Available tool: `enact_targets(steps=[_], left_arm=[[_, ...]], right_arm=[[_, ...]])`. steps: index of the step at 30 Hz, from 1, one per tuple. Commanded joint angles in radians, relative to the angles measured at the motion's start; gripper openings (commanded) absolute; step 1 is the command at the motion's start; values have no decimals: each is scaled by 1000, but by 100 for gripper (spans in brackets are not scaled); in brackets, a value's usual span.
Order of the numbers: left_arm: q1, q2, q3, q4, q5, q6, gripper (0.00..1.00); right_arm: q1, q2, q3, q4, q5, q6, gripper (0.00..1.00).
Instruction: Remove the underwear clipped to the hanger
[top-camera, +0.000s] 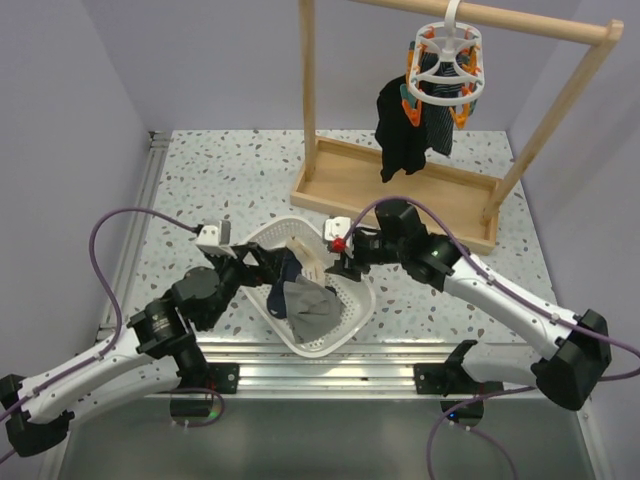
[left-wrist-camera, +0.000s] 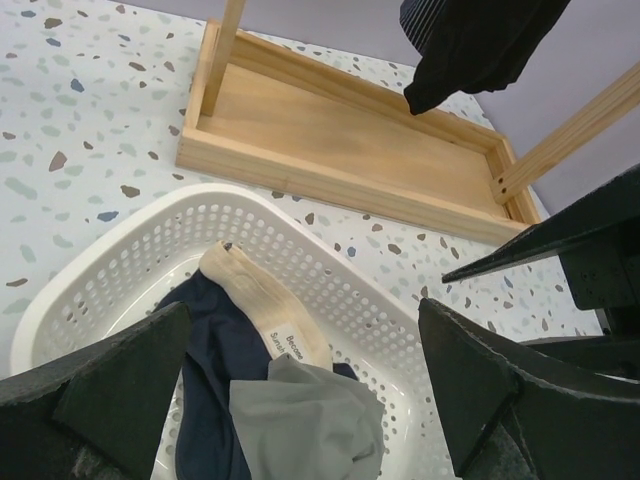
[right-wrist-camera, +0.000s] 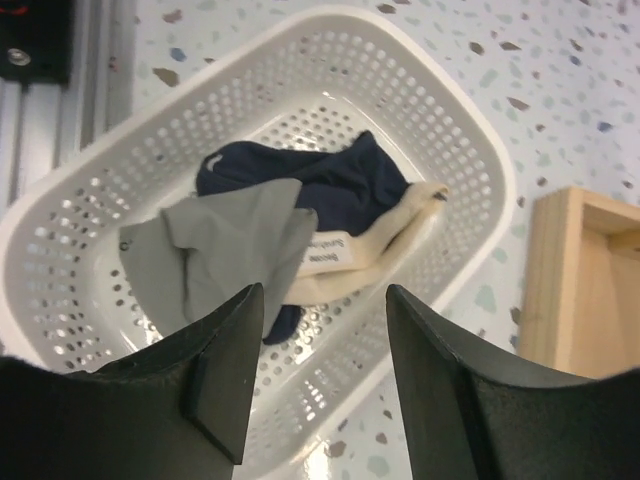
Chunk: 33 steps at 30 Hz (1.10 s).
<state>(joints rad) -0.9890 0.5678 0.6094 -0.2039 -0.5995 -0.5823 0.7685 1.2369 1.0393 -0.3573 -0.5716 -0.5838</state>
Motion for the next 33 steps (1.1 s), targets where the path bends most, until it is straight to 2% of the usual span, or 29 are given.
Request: enact_targets(steps=[1, 3, 6, 8, 9, 11, 14, 18, 20, 22, 26, 33], left_arm=[[3, 21, 4, 57, -5, 36, 100], [1, 32, 3, 73, 3, 47, 100], [1, 38, -7, 96, 12, 62, 100], [3, 37, -20, 115, 17, 67, 100], [1, 37, -23, 119, 18, 70, 100], [3, 37, -34, 133, 21, 75, 100], [3, 41, -40, 149, 23, 87, 100], [1, 53, -36, 164, 27, 114, 100], [3, 63, -30, 169, 27, 122, 100], [3, 69, -28, 173, 26, 128, 100], [3, 78, -30, 181, 27, 127, 100], [3, 84, -39, 187, 21, 125, 100]], right_arm=[[-24, -108, -74, 168, 206, 134, 57], [-73, -157, -157, 246, 317, 243, 61], [-135, -263, -287, 473, 527, 341, 75], [-164, -312, -364, 558, 599, 331, 78], [-199, -318, -386, 599, 671, 309, 83], [-269, -310, -424, 710, 717, 294, 89], [-398, -255, -413, 735, 682, 376, 91], [-497, -192, -410, 860, 575, 443, 92], [-538, -150, -404, 909, 459, 484, 93], [-549, -114, -395, 998, 408, 498, 93], [-551, 4, -338, 1079, 415, 535, 93], [-540, 136, -240, 1172, 314, 555, 91]])
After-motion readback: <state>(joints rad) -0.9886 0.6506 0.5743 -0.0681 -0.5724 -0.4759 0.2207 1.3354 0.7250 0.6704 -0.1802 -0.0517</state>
